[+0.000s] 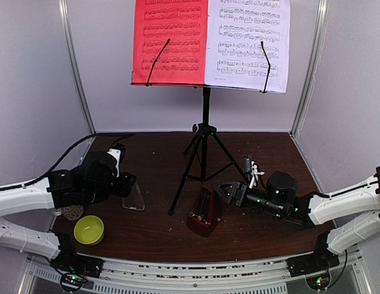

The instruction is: Set up the instrument practice props

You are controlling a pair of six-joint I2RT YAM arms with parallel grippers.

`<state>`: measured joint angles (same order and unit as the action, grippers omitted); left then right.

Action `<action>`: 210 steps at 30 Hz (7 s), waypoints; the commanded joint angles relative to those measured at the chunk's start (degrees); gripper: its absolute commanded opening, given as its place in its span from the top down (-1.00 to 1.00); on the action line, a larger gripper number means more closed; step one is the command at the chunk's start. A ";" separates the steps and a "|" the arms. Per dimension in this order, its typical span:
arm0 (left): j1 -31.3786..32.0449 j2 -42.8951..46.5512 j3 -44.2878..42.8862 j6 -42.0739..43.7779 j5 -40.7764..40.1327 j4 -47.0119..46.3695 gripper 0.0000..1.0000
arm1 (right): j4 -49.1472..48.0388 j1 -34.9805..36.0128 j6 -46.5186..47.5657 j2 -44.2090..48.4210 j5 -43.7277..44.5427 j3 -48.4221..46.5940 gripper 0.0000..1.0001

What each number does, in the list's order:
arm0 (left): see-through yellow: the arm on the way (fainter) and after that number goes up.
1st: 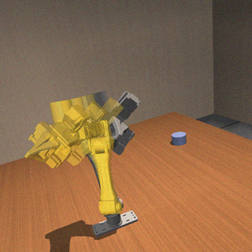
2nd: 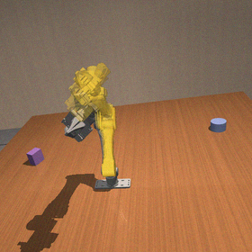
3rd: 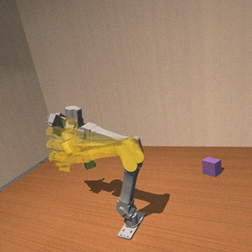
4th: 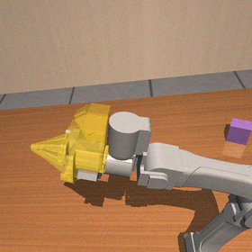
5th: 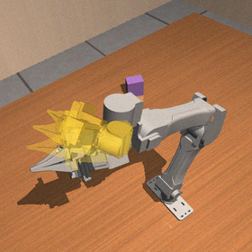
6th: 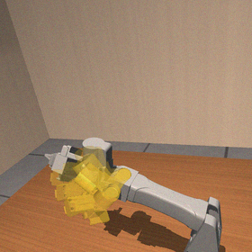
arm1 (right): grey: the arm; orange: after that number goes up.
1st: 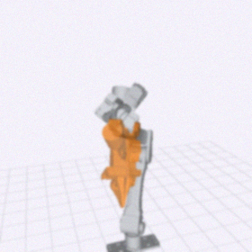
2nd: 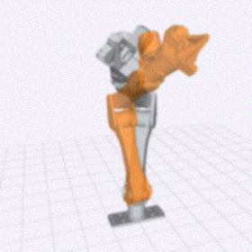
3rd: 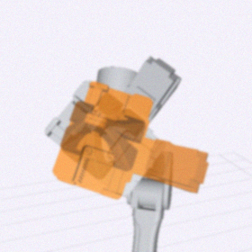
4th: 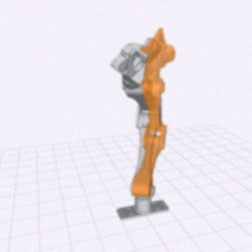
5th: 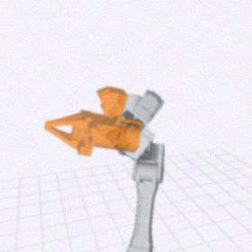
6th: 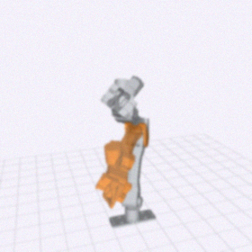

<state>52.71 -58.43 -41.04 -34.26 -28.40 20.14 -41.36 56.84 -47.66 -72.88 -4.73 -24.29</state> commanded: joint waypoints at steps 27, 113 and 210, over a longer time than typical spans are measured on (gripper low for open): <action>-14.61 -20.29 -10.36 6.30 10.77 -1.53 -0.47 | 11.13 -0.12 2.44 -1.61 0.40 0.51 -0.44; 8.11 -13.21 12.28 9.21 19.37 -36.85 0.37 | 6.54 -0.95 19.96 -3.62 -9.11 -3.60 -0.84; 8.16 -11.35 11.52 12.98 16.89 -34.34 0.37 | 10.38 1.53 18.49 -10.03 -0.96 -12.43 0.27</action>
<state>60.60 -70.87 -28.18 -22.22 -10.55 -13.32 -29.54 58.26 -28.80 -84.77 -6.35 -38.63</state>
